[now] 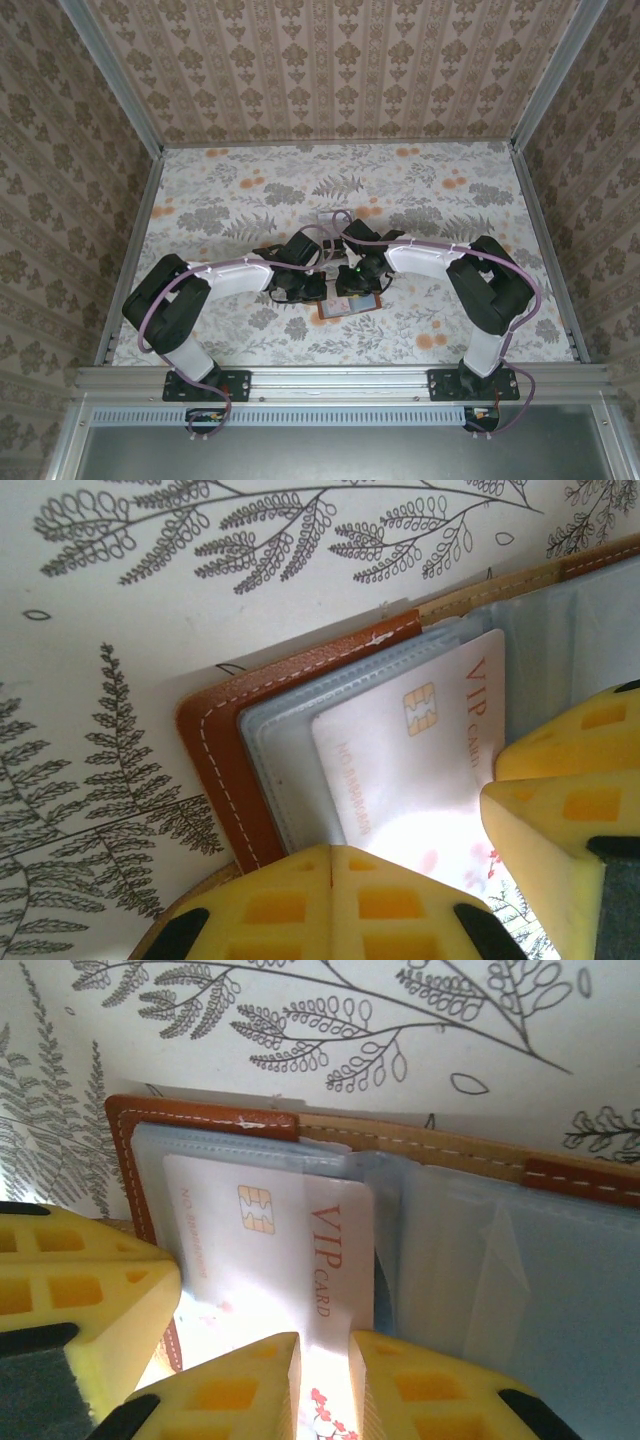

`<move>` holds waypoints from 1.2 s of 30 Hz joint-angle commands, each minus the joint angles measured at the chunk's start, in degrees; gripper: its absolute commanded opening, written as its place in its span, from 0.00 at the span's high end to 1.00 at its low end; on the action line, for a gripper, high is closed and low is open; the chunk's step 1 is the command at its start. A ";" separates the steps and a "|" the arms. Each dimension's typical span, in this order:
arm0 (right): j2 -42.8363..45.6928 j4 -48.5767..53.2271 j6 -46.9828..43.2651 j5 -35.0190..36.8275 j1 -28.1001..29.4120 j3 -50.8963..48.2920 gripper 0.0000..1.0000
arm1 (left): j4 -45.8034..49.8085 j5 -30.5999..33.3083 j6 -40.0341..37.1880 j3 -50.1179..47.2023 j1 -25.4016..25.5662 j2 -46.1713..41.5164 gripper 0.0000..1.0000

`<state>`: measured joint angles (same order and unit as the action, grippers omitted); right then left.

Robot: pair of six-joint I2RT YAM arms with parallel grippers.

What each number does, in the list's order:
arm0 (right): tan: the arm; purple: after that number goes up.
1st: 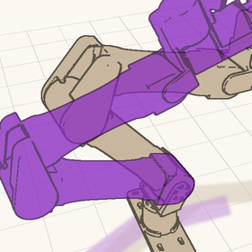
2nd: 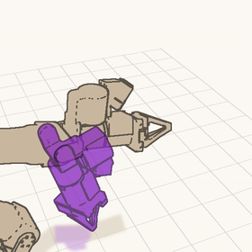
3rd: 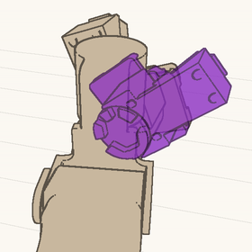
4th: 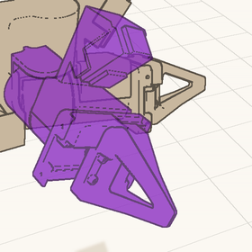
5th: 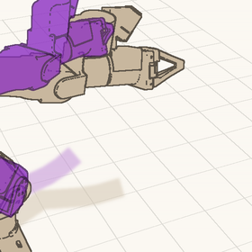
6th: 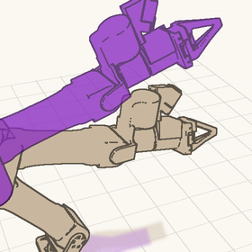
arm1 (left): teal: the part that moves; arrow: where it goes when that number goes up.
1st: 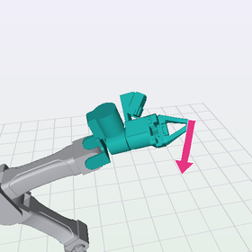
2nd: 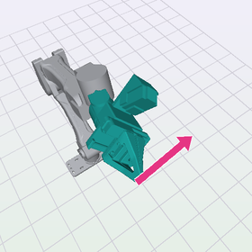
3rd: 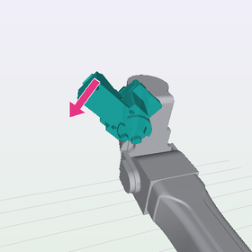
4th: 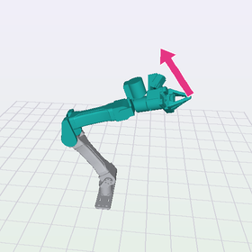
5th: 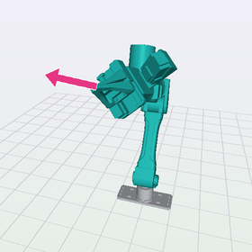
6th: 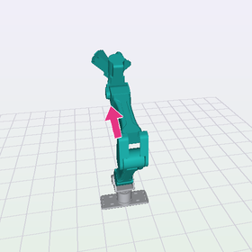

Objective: Take the credit cards out of the card holder

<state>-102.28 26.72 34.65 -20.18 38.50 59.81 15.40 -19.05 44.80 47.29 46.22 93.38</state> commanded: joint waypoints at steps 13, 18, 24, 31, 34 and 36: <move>3.43 1.93 0.06 0.00 -1.40 -0.64 0.75 | 4.46 1.91 -1.29 3.15 0.68 -1.50 0.93; 2.72 1.15 -0.02 -0.38 -1.84 -1.54 0.75 | 4.55 1.65 -1.25 4.07 1.14 -1.28 0.93; 1.32 -0.34 0.09 -1.80 -2.03 -2.23 0.75 | 4.31 1.12 -1.22 5.70 2.16 0.48 0.94; 0.39 -1.76 0.25 -3.88 -2.29 -2.67 0.75 | 5.45 2.61 -1.64 5.03 2.56 3.57 0.95; 0.33 -1.85 0.26 -4.40 -2.37 -2.77 0.75 | 5.19 2.61 -1.50 4.37 2.48 4.23 0.96; 0.41 -2.00 0.36 -4.92 -2.46 -2.81 0.75 | 4.88 2.35 -1.47 4.17 2.55 4.45 0.96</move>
<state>-101.10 25.39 34.72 -23.00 36.38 57.67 18.20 -17.61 44.73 51.92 48.40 96.62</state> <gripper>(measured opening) 0.248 0.060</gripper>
